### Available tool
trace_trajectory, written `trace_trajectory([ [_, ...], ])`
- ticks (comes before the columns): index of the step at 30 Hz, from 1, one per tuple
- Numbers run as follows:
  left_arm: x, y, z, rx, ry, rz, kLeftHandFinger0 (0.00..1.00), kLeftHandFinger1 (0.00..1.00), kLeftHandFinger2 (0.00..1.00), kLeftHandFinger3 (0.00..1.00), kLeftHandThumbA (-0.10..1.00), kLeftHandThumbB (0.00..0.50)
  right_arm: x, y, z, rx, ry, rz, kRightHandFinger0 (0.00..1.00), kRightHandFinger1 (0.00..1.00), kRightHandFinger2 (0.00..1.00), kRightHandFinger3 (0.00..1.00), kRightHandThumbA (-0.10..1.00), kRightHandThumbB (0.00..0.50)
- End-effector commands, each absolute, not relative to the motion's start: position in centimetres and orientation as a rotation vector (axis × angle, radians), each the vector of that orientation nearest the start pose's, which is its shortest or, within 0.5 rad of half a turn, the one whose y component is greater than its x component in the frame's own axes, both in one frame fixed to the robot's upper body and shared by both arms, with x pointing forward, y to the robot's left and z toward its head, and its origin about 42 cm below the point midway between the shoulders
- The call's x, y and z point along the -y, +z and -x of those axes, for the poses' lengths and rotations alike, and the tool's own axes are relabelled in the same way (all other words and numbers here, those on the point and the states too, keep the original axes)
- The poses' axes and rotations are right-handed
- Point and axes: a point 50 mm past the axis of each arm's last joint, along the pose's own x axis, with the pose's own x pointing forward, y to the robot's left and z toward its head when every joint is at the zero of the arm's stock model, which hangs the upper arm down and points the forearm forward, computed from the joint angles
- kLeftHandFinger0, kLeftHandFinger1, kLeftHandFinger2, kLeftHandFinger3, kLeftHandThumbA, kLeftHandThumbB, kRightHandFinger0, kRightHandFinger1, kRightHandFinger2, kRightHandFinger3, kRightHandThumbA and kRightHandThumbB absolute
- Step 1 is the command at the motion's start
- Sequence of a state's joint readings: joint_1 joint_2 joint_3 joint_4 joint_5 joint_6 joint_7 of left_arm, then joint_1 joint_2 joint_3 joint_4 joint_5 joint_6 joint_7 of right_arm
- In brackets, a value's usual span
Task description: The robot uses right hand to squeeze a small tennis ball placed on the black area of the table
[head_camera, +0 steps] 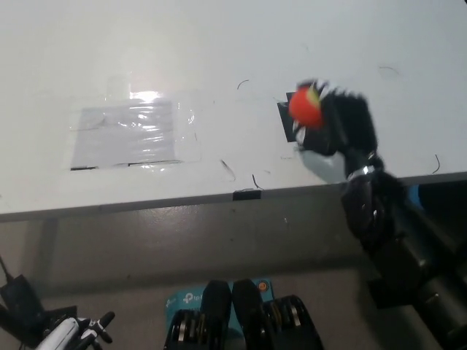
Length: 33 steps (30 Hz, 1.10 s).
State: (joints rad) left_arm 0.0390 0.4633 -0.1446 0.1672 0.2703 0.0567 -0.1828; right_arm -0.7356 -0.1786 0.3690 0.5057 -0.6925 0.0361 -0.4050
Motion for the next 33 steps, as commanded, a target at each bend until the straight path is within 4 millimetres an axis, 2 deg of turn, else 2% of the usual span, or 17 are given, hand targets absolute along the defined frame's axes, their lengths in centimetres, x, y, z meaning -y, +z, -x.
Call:
trace_trajectory([
  [1,-34.8,6.4,-25.9,-0.295,-0.259,-0.719,0.23,0.25,0.42,0.50,1.00,0.461,15.9,30.0,-46.2,0.740,-0.259,0.777,0.00,0.06,0.40,0.10,-0.10,0.221],
  [3,-34.7,6.4,-25.9,-0.294,-0.254,-0.712,0.22,0.24,0.42,0.50,1.00,0.452,16.1,31.2,-45.1,0.788,-0.289,0.706,0.00,0.02,0.32,0.05,-0.10,0.249],
  [4,-34.8,6.2,-25.8,-0.290,-0.250,-0.715,0.21,0.24,0.41,0.49,1.00,0.451,15.9,32.0,-43.7,0.820,-0.308,0.637,0.00,0.04,0.34,0.04,-0.10,0.237],
  [5,-34.8,6.2,-25.8,-0.290,-0.249,-0.712,0.21,0.24,0.41,0.50,1.00,0.451,15.8,32.2,-42.8,0.816,-0.319,0.609,0.00,0.02,0.31,0.03,-0.10,0.247],
  [6,-34.8,6.3,-25.9,-0.292,-0.248,-0.713,0.21,0.24,0.41,0.50,1.00,0.451,15.8,32.2,-42.6,0.820,-0.322,0.600,0.00,0.00,0.27,0.01,-0.10,0.253],
  [8,-34.8,6.3,-26.0,-0.287,-0.251,-0.716,0.21,0.23,0.41,0.50,1.00,0.452,15.8,32.1,-42.3,0.811,-0.322,0.594,0.00,0.00,0.25,0.00,-0.10,0.264],
  [10,-34.8,6.3,-26.0,-0.287,-0.249,-0.703,0.21,0.23,0.41,0.50,1.00,0.447,15.8,31.1,-41.9,0.795,-0.335,0.593,0.00,0.00,0.13,0.00,-0.10,0.247],
  [13,-34.8,6.5,-26.1,-0.285,-0.247,-0.708,0.19,0.22,0.41,0.50,1.00,0.450,15.7,30.4,-41.4,0.772,-0.334,0.603,0.00,0.00,0.10,0.00,-0.10,0.249],
  [14,-34.8,6.5,-26.1,-0.282,-0.247,-0.711,0.20,0.22,0.40,0.49,1.00,0.442,15.6,29.8,-41.3,0.762,-0.331,0.610,0.00,0.00,0.11,0.00,-0.10,0.265],
  [18,-34.9,6.7,-26.4,-0.270,-0.248,-0.725,0.22,0.23,0.40,0.50,1.00,0.435,15.4,28.9,-41.0,0.753,-0.328,0.618,0.00,0.00,0.14,0.00,-0.10,0.262],
  [20,-35.0,6.7,-26.2,-0.268,-0.244,-0.731,0.21,0.23,0.40,0.49,1.00,0.433,15.0,28.7,-40.6,0.761,-0.327,0.604,0.00,0.00,0.15,0.00,-0.10,0.263],
  [21,-35.0,6.7,-26.2,-0.272,-0.248,-0.730,0.21,0.24,0.40,0.49,1.00,0.449,14.9,28.5,-40.3,0.783,-0.334,0.601,0.00,0.00,0.18,0.00,-0.10,0.253],
  [23,-35.0,6.7,-26.2,-0.269,-0.247,-0.724,0.20,0.23,0.41,0.51,1.00,0.437,14.8,28.4,-40.0,0.800,-0.335,0.586,0.00,0.00,0.20,0.00,-0.10,0.234],
  [25,-35.0,6.8,-26.2,-0.272,-0.248,-0.728,0.21,0.24,0.41,0.53,1.00,0.436,14.7,28.4,-40.0,0.804,-0.343,0.583,0.00,0.00,0.23,0.00,-0.10,0.241],
  [30,-35.0,6.8,-26.4,-0.279,-0.247,-0.728,0.23,0.25,0.41,0.50,1.00,0.451,14.7,28.3,-40.0,0.814,-0.359,0.556,0.00,0.00,0.25,0.00,-0.10,0.232],
  [33,-35.1,6.7,-26.3,-0.281,-0.252,-0.740,0.22,0.24,0.41,0.51,1.00,0.444,14.8,28.0,-39.9,0.815,-0.366,0.577,0.00,0.00,0.25,0.00,-0.10,0.239],
])
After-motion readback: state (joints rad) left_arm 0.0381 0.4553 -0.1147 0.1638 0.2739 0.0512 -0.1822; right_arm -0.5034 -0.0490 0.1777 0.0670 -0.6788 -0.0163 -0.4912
